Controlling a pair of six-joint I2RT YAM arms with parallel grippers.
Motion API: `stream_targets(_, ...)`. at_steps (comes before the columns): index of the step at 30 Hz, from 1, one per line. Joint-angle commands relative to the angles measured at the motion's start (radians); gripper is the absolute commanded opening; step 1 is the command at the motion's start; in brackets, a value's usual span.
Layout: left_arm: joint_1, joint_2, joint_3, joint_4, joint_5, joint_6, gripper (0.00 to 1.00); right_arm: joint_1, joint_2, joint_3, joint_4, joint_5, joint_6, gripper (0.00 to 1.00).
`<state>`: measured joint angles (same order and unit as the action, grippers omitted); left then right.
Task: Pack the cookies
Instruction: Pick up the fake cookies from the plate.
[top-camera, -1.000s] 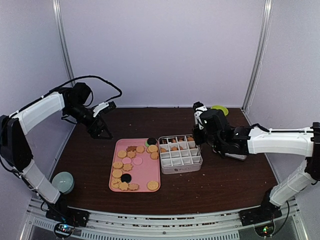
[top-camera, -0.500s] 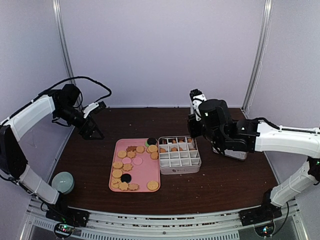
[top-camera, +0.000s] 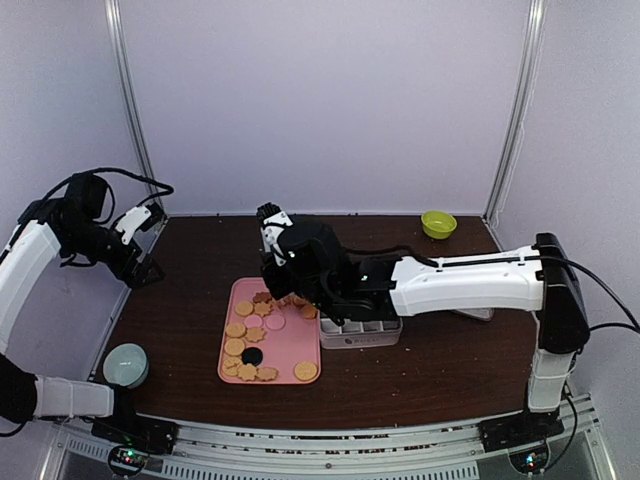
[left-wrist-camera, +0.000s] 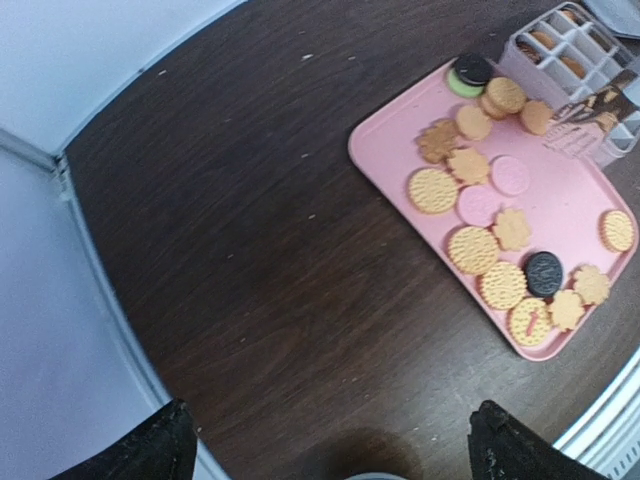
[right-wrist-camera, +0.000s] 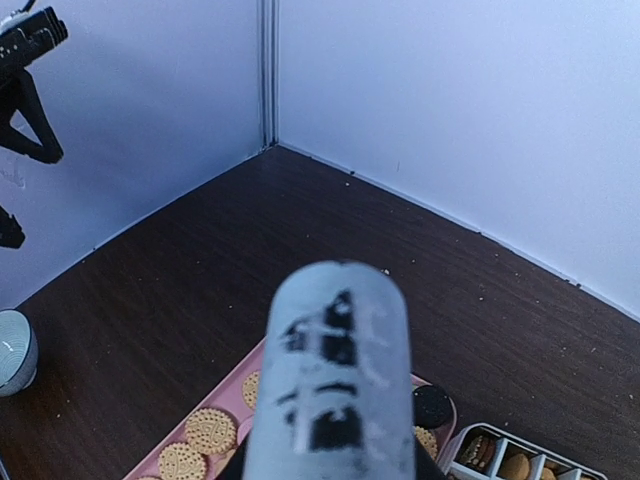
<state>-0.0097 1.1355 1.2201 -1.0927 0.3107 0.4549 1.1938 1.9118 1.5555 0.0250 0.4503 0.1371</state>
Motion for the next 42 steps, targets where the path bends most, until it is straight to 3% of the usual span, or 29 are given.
stream_targets(1, 0.028, -0.069, -0.058, 0.084, -0.219, -0.056, 0.98, -0.004, 0.068, 0.109, 0.056, -0.049, 0.006, 0.3)
stream_targets(5, 0.028, -0.068, -0.095, 0.093, -0.184, -0.049, 0.98, -0.005, 0.133, 0.164, 0.058, -0.064, 0.019, 0.34)
stream_targets(12, 0.028, 0.073, -0.063, 0.017, -0.031, -0.031, 0.98, -0.014, 0.205, 0.195, 0.049, -0.046, 0.031, 0.38)
stream_targets(16, 0.028, 0.061, -0.058, 0.032, 0.039, -0.025, 0.98, -0.026, 0.209, 0.174, 0.054, -0.04, 0.043, 0.39)
stream_targets(37, 0.027, 0.06, -0.02, -0.007, 0.041, -0.002, 0.94, -0.053, 0.216, 0.076, 0.064, -0.082, 0.121, 0.43)
stream_targets(42, 0.028, 0.059, 0.015, -0.038, 0.03, 0.021, 0.93, -0.057, 0.188, 0.03, 0.083, -0.078, 0.13, 0.37)
